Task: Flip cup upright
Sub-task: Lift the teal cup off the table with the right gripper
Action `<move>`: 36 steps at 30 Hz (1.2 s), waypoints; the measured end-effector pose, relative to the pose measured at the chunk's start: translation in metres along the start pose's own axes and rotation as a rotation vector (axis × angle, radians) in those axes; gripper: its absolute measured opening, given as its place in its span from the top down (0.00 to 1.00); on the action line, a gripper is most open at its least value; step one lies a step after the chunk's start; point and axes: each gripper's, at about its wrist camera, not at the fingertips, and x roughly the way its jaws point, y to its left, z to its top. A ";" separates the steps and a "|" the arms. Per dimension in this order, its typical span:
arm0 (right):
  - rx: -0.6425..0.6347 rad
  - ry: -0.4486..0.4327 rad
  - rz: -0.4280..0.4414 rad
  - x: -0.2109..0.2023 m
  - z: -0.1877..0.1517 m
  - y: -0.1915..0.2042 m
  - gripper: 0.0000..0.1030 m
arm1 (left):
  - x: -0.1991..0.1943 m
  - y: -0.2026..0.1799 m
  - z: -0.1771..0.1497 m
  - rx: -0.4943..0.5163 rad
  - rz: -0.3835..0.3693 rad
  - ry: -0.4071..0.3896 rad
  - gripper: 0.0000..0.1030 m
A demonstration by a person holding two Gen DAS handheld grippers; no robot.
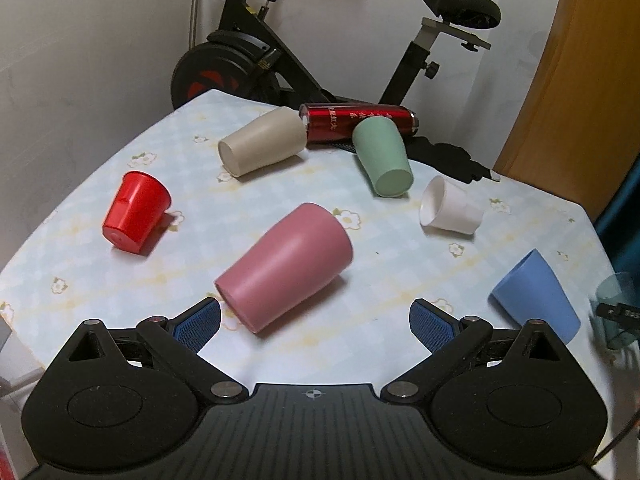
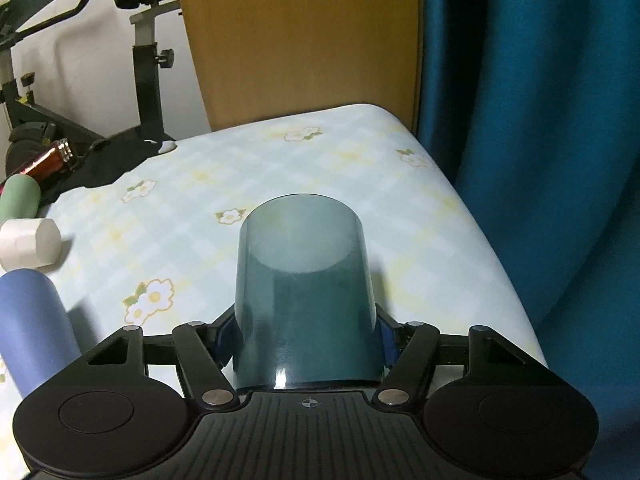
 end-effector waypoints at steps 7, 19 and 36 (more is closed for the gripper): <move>0.050 -0.023 0.022 -0.042 -0.001 0.013 0.40 | -0.007 0.014 0.002 0.025 0.053 -0.048 0.02; -0.062 -0.047 0.198 -0.121 -0.019 0.144 0.40 | -0.026 0.044 0.004 0.011 0.058 -0.133 0.02; -0.076 0.139 0.231 -0.065 -0.086 0.266 0.40 | -0.021 0.072 0.000 -0.038 0.029 -0.124 0.02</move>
